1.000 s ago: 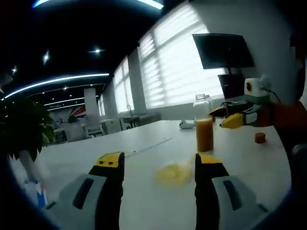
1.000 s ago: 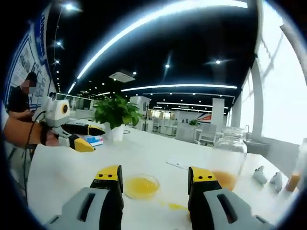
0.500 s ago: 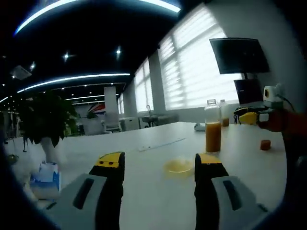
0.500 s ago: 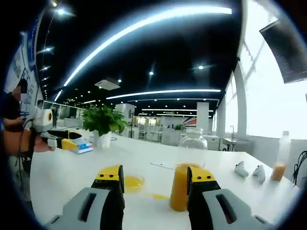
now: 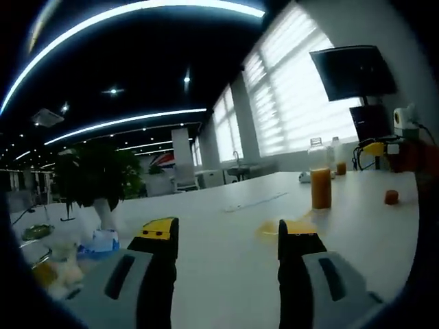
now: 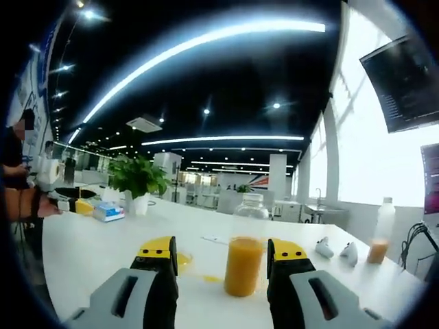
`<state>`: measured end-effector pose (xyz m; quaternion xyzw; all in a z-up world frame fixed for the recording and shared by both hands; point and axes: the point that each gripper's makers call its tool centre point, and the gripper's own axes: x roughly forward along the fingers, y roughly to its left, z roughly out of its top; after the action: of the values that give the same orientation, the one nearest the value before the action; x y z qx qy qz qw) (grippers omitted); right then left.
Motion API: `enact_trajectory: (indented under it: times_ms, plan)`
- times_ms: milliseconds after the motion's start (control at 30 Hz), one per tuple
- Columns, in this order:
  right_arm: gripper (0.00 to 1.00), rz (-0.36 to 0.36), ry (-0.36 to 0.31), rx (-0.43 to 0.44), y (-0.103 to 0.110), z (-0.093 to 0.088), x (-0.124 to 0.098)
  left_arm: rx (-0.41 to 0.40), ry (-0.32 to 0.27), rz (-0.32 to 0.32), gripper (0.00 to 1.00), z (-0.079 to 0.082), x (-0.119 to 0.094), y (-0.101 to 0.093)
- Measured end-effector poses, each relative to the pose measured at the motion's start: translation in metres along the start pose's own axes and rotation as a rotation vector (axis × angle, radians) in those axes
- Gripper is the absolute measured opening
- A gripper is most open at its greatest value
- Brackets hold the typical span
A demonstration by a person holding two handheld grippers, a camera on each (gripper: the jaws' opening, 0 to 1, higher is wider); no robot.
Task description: Open the Petri dish lid, place the lid on the table, pour the liquid culture medium into the Petri dish, pick up the Petri dish lid from the table, and close the Petri dish
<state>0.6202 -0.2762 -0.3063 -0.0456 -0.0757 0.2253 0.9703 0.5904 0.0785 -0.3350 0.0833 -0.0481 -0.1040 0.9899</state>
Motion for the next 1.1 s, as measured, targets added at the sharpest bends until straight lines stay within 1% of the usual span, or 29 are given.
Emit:
enact_trajectory:
  times_ms: [100, 300, 367, 433, 533, 767, 967, 1100]
  plan:
    - [0.47, -0.016, -0.005, 0.005, -0.004, 0.0, -0.007, 0.005, 0.001, 0.019, 0.5, 0.0, -0.009, 0.003]
    - [0.47, -0.037, -0.006, 0.01, -0.012, -0.005, -0.019, 0.009, 0.014, 0.052, 0.5, -0.006, -0.023, 0.005]
    - [0.47, -0.043, -0.003, 0.016, -0.014, -0.007, -0.021, -0.014, 0.011, 0.055, 0.5, -0.008, -0.025, 0.005]
    - [0.47, -0.047, -0.007, 0.018, -0.015, -0.007, -0.023, -0.05, 0.012, 0.051, 0.5, -0.011, -0.026, 0.003]
    - [0.47, -0.058, -0.006, 0.026, -0.017, -0.008, -0.024, -0.049, 0.019, 0.062, 0.5, -0.017, -0.026, 0.003]
    - [0.47, -0.069, 0.012, 0.043, -0.021, -0.019, -0.028, -0.072, 0.017, 0.081, 0.5, -0.019, -0.029, 0.009]
    - [0.47, -0.08, 0.024, 0.056, -0.023, -0.024, -0.033, -0.064, 0.015, 0.089, 0.5, -0.016, -0.031, 0.011]
    - [0.47, -0.082, 0.03, 0.067, -0.026, -0.026, -0.034, -0.052, 0.014, 0.065, 0.5, -0.013, -0.031, 0.01]
